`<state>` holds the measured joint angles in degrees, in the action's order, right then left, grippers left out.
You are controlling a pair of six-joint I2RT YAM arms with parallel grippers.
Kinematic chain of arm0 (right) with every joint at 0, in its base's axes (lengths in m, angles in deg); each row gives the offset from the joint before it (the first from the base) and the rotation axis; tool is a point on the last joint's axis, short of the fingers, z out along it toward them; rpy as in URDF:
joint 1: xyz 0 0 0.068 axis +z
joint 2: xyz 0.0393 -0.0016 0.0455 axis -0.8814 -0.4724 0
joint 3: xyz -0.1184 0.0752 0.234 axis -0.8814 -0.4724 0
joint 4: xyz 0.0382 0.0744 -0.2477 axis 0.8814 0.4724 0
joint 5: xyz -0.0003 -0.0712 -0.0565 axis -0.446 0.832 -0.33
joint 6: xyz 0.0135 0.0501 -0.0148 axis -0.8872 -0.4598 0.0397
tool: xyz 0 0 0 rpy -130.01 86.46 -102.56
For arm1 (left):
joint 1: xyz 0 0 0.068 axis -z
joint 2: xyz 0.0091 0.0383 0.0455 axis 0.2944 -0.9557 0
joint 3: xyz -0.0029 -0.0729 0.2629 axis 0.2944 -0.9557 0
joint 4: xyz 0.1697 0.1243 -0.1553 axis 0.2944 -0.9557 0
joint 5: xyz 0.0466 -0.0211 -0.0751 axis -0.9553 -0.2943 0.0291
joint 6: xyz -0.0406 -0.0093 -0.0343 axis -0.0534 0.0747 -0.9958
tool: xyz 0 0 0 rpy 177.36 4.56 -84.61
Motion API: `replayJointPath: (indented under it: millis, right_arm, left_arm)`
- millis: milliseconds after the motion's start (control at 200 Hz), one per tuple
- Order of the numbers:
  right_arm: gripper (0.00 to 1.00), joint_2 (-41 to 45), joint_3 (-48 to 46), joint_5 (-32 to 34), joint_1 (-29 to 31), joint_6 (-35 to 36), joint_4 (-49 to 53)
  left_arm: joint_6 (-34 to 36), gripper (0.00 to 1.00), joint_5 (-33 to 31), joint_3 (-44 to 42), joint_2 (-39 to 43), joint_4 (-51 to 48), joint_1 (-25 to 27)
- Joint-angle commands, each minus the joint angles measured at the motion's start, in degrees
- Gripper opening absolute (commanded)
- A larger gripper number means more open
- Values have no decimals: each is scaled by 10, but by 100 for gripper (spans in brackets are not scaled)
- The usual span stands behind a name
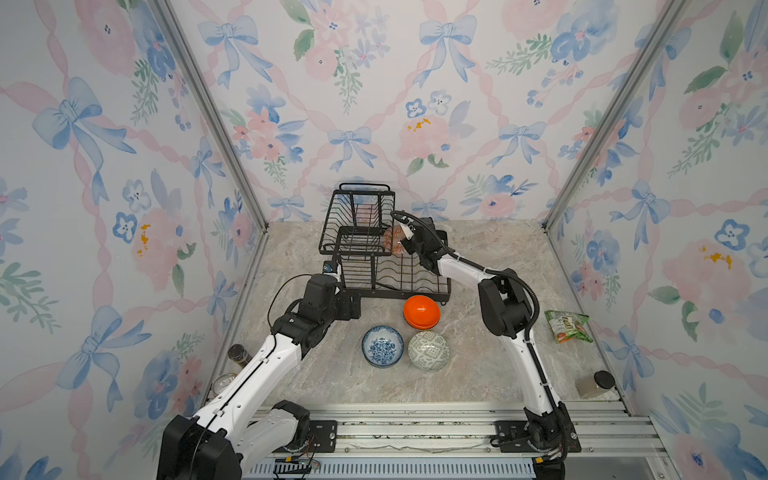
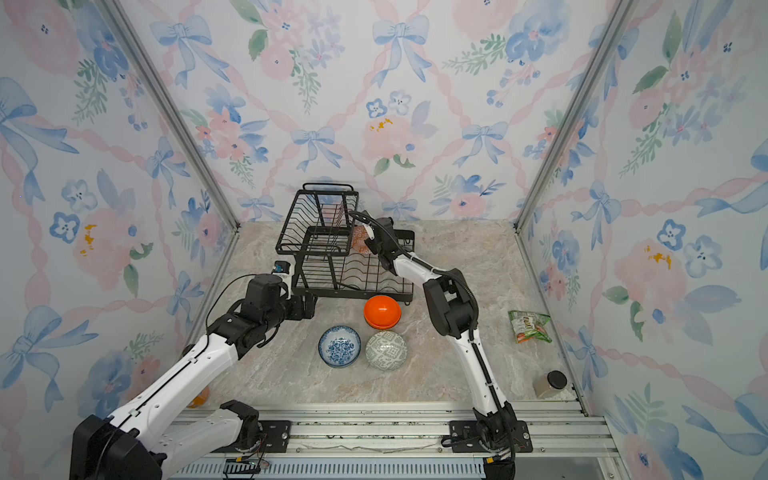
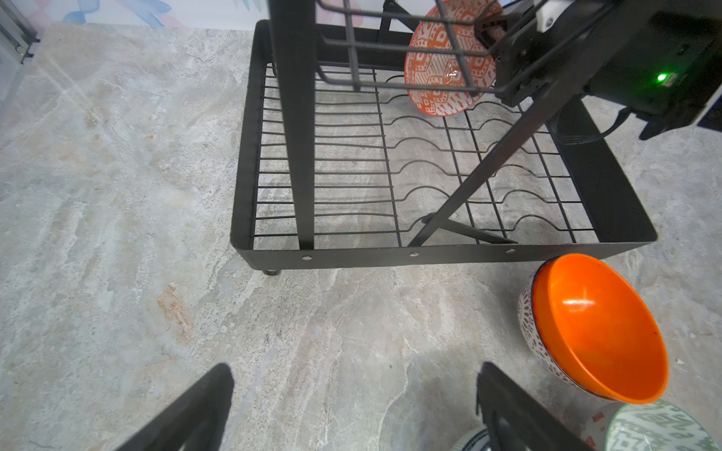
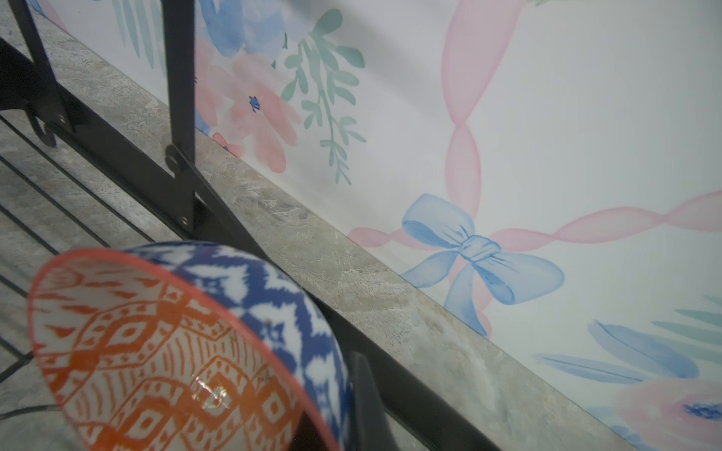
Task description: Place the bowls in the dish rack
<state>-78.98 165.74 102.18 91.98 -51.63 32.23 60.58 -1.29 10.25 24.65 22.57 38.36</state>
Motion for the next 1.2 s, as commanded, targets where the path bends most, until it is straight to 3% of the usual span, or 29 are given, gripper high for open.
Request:
replayJointPath:
  millis: [0, 285, 860, 1195]
  right_arm:
    - [0, -7, 14, 1, 7, 15, -85]
    - [0, -26, -8, 7, 15, 46, -176]
    - [0, -51, -11, 6, 17, 60, -212]
    - [0, -57, -53, 40, 25, 82, -298]
  left_arm:
    - [1, 98, 8, -6, 1, -1, -6]
    - [2, 98, 8, -6, 2, -1, -8]
    - [2, 98, 10, -24, 3, -1, -9]
    - [0, 98, 10, -26, 6, -1, -9]
